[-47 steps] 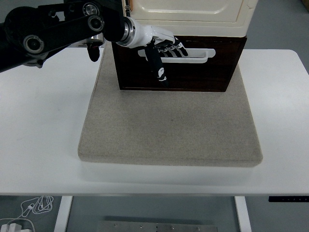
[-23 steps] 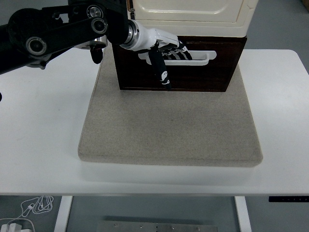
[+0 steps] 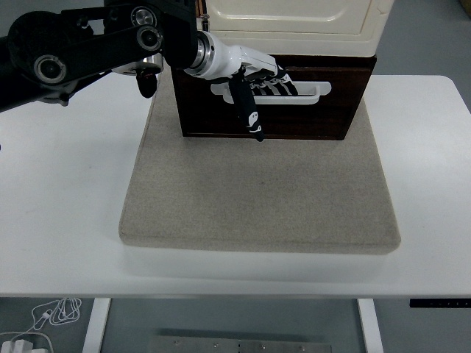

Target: Open the drawer under the combination cabinet

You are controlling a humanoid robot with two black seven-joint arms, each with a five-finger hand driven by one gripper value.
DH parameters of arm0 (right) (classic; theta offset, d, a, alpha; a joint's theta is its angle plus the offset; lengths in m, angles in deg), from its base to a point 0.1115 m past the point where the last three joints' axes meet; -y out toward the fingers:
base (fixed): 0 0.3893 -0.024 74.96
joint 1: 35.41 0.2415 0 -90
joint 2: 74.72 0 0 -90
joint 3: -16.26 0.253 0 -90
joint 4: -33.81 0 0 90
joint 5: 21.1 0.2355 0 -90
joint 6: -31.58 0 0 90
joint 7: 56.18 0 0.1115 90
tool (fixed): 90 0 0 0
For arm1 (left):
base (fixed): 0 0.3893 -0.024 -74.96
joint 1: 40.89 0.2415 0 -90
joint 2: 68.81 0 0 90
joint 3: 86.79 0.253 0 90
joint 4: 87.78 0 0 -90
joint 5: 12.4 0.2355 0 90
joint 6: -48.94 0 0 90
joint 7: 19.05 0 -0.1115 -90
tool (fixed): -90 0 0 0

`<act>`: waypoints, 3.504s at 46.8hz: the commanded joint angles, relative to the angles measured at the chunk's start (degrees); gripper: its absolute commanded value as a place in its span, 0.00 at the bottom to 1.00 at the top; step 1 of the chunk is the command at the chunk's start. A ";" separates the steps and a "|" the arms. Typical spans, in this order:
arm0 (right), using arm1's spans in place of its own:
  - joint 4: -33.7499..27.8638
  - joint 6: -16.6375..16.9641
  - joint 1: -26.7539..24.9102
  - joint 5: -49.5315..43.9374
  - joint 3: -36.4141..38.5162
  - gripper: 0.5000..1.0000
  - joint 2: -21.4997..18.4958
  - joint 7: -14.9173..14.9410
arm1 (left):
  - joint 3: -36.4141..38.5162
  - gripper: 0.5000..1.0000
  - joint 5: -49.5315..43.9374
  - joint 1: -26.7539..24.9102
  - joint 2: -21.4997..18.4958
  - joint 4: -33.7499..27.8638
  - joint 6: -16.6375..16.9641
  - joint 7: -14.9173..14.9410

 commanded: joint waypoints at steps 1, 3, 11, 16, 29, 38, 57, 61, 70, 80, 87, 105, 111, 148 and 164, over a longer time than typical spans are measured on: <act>0.00 0.00 0.00 -0.01 -0.02 0.86 0.00 -0.01 | -0.11 0.99 -0.11 -0.08 -0.07 -0.23 -0.34 0.01; 0.00 0.00 0.00 -0.01 -0.02 0.86 0.00 -0.02 | -0.11 0.99 -0.11 -0.08 -0.16 -0.23 -0.60 0.01; 0.00 0.00 0.00 -0.01 -0.02 0.86 0.00 -0.02 | -0.29 0.99 -0.19 -0.17 -0.33 -0.58 -1.48 0.01; 0.00 0.00 0.00 -0.01 -0.02 0.86 0.00 -0.02 | -0.29 0.99 -1.07 -0.26 -0.95 -1.90 -1.66 0.01; 0.00 0.00 0.00 -0.01 0.07 0.86 0.00 -0.02 | -0.37 1.00 -1.60 -0.52 -2.09 -4.01 -2.62 0.01; 0.00 0.00 0.00 -0.01 0.07 0.86 0.00 0.07 | -0.29 1.00 -3.01 -0.87 -3.14 -6.20 -2.89 0.01; 0.00 0.00 0.00 -0.01 -0.02 0.86 0.00 -0.02 | -0.29 1.00 -3.71 -0.96 -4.02 -8.93 -3.77 0.10; 0.00 0.00 0.00 -0.01 -0.02 0.86 0.00 -0.02 | -0.29 1.00 -3.71 -0.96 -4.02 -9.02 -3.77 0.10; 0.00 0.00 0.00 0.07 -0.02 0.86 0.00 -0.02 | -0.29 1.00 -3.88 -0.96 -4.02 -9.46 -3.85 0.10; 0.00 0.00 0.00 -0.01 -0.02 0.86 0.00 -0.02 | -0.29 1.00 -5.03 -1.84 -4.11 -9.55 -3.94 0.10; 0.00 0.00 0.00 -0.01 0.07 0.86 0.00 -0.02 | -0.37 1.00 -5.12 -1.84 -4.81 -9.72 -4.21 0.10; 0.00 0.00 0.00 -0.01 -0.02 0.86 0.00 -0.02 | -0.29 1.00 -5.29 -2.02 -5.08 -9.64 -3.77 0.10; 0.00 0.00 0.00 0.07 -0.02 0.86 0.00 -0.02 | -0.29 1.00 -5.29 -1.93 -5.08 -9.55 -3.59 0.10; 0.00 0.00 0.00 -0.01 -0.02 0.86 0.00 -0.01 | -0.20 1.00 -5.64 -1.66 -5.87 -11.04 -5.17 0.01; 0.00 0.00 0.00 -0.01 -0.02 0.86 0.00 -0.01 | -0.37 1.00 -7.84 -1.75 -6.31 -11.48 -6.23 0.01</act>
